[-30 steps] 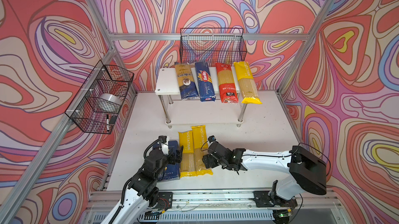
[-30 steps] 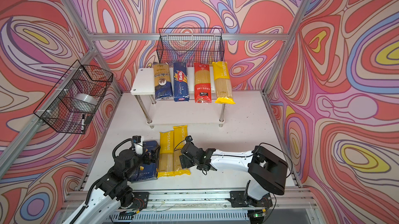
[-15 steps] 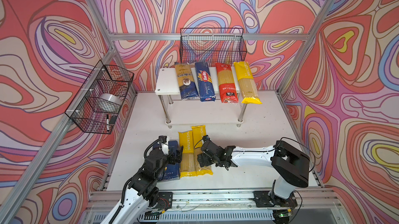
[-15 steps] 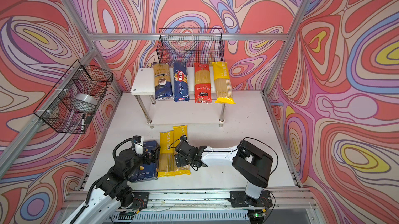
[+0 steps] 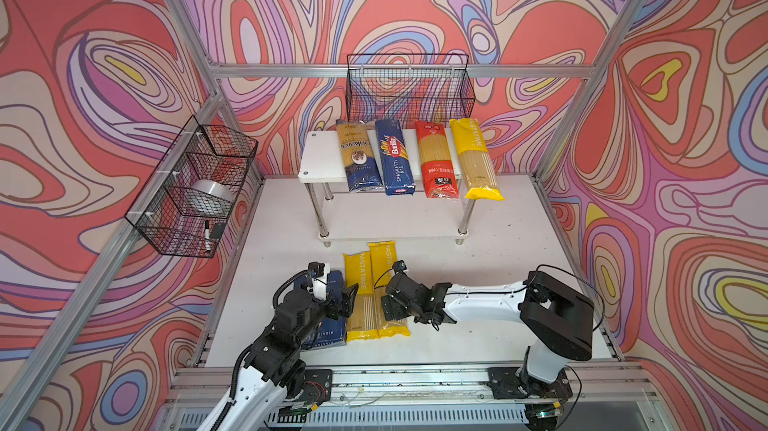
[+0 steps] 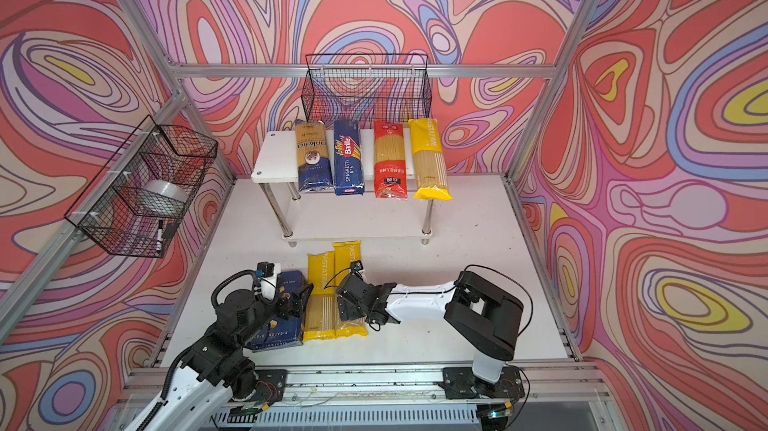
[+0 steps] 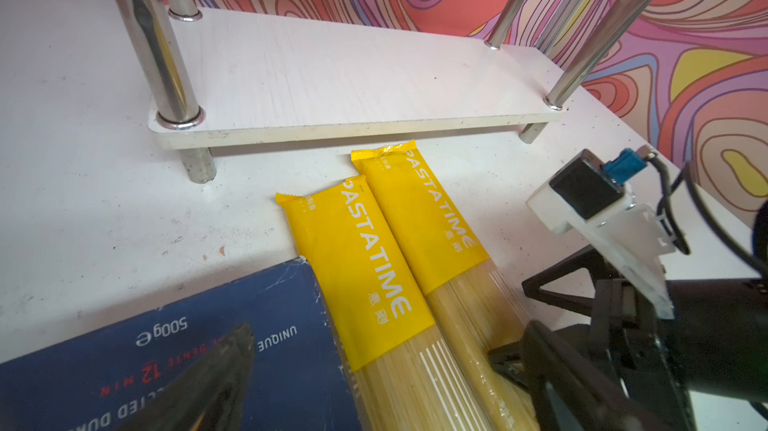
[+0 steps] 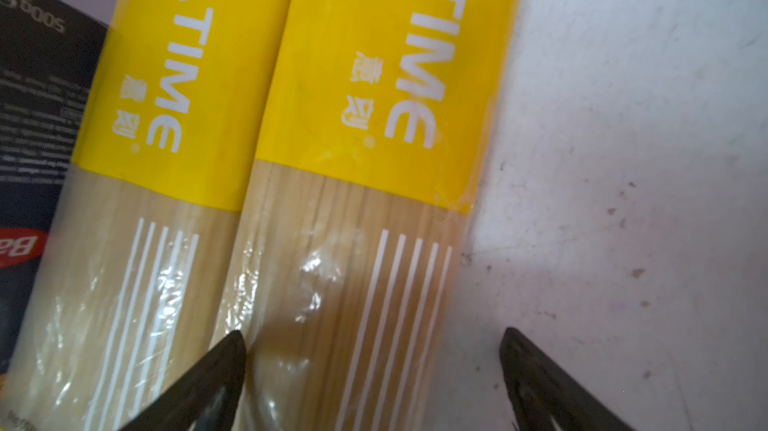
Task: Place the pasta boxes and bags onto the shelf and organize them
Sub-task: 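Lower the right gripper and close it around the PASTATIME bag's middle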
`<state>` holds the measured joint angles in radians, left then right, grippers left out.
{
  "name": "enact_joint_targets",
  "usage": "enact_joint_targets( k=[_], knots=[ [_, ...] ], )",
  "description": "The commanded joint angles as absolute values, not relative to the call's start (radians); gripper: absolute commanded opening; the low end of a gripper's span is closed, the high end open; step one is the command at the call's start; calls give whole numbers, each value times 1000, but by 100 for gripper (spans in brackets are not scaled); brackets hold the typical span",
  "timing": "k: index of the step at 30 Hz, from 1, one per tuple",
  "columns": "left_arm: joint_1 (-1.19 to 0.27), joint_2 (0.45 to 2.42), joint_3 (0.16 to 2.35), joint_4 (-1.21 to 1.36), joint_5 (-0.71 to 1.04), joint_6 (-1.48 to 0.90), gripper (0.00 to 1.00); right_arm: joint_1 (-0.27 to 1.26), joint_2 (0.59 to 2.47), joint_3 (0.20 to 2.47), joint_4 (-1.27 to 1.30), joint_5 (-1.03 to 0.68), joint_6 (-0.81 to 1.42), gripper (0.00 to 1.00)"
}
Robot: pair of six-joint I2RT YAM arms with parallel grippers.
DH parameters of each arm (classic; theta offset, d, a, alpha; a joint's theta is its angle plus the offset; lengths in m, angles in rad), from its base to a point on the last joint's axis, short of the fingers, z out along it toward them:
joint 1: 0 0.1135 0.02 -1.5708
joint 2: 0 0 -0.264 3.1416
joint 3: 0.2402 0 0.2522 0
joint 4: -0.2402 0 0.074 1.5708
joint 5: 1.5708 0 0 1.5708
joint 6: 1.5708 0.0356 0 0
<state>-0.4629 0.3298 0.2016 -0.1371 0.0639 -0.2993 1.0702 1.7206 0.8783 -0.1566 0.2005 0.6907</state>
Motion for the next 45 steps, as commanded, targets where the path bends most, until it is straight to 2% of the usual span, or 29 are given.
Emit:
enact_joint_targets(
  k=[1, 7, 13, 17, 24, 29, 45],
  knots=[
    [-456, 309, 187, -131, 89, -288, 100, 1042, 1692, 768, -193, 185, 720, 98],
    [-456, 342, 192, -115, 104, -285, 100, 1041, 1566, 721, -337, 255, 727, 98],
    [-456, 399, 202, -90, 136, -278, 100, 1042, 1385, 682, -328, 187, 636, 99],
    [-456, 405, 205, -90, 139, -277, 100, 1042, 1329, 699, -342, 194, 584, 98],
    [-457, 355, 198, -119, 88, -295, 100, 1054, 1440, 792, -332, 196, 551, 98],
    [-457, 339, 197, -143, 4, -315, 100, 1098, 1565, 899, -383, 260, 523, 98],
    [-457, 336, 197, -141, 30, -308, 100, 1101, 1766, 935, -308, 208, 523, 98]
  ],
)
